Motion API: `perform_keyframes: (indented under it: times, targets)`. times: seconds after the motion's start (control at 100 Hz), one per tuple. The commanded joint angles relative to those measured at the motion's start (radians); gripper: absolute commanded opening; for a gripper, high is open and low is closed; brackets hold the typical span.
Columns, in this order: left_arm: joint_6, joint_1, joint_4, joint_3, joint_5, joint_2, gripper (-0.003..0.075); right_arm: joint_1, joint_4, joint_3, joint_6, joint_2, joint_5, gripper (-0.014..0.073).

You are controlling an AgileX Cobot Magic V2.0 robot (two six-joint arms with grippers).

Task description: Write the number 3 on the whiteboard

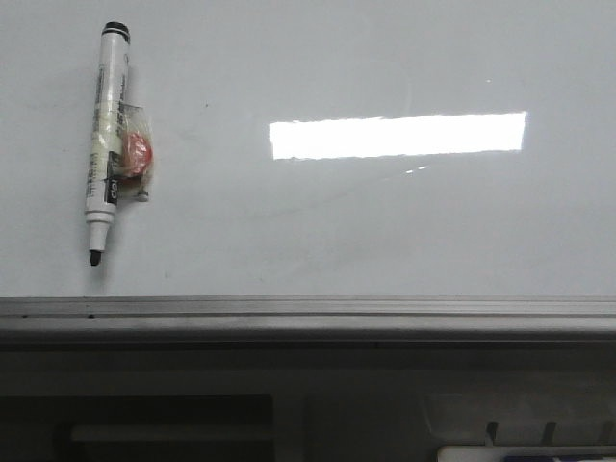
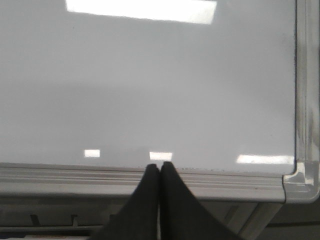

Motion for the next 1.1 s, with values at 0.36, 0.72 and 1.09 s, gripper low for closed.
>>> perform_keyframes:
  times: [0.36, 0.72, 1.09]
  targets:
    - [-0.009, 0.005, -0.004, 0.011, -0.059, -0.023, -0.0021, -0.005, -0.013, 0.031, -0.002, -0.014, -0.016, -0.0061]
    - [-0.009, 0.005, -0.001, 0.011, -0.059, -0.023, -0.0021, -0.005, -0.013, 0.031, -0.002, -0.014, -0.016, -0.0061]
    - [-0.009, 0.005, -0.177, 0.011, -0.155, -0.023, -0.0021, -0.005, -0.013, 0.031, -0.002, -0.014, -0.024, -0.0061]
